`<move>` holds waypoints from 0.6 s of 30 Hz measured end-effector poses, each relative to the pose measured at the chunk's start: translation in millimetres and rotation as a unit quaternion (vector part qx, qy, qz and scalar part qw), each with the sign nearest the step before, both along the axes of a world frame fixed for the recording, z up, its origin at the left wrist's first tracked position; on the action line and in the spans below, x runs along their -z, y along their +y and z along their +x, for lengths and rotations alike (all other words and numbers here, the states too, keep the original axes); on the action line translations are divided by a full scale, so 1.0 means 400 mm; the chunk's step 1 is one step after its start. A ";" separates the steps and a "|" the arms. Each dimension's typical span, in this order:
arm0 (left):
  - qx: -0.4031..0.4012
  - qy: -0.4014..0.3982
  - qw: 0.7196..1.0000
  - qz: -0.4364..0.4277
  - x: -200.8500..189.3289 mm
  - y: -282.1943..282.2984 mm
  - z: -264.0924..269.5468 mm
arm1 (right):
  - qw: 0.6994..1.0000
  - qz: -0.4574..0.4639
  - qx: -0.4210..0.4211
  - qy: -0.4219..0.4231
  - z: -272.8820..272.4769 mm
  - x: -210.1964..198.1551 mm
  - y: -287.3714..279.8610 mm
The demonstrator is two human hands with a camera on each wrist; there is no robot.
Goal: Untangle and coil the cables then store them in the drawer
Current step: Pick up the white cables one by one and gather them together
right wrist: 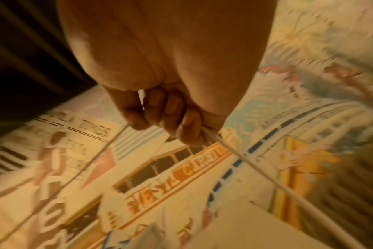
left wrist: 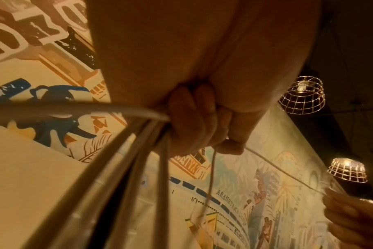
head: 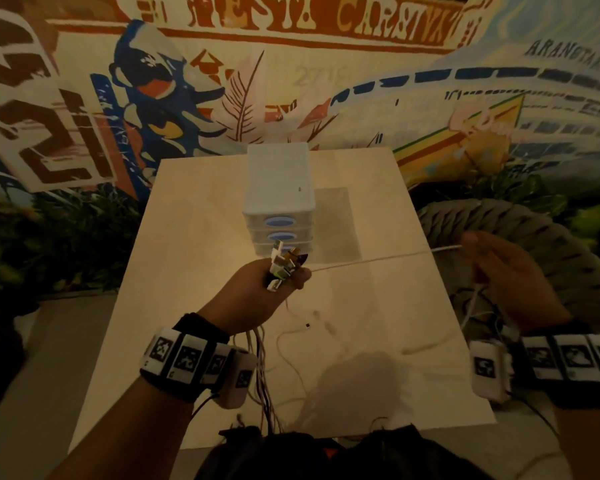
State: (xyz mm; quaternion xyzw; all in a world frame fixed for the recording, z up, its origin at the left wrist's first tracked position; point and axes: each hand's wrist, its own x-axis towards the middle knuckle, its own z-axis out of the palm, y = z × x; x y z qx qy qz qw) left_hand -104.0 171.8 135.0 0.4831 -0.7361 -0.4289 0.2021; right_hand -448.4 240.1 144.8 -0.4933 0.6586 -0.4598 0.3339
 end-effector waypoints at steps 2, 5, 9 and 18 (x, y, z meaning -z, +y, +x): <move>-0.007 -0.014 1.000 -0.010 0.002 -0.009 0.006 | 0.997 0.016 0.072 -0.018 -0.065 0.034 0.049; 0.004 -0.028 0.999 -0.033 0.013 -0.018 0.018 | 0.990 0.069 0.121 -0.025 -0.122 0.125 0.116; 0.005 -0.047 0.998 -0.047 0.022 -0.023 0.019 | 0.973 0.229 0.005 0.035 -0.117 0.228 0.184; 0.076 -0.011 0.996 -0.043 -0.019 0.015 -0.038 | 0.957 0.174 -0.221 0.073 0.132 0.138 0.089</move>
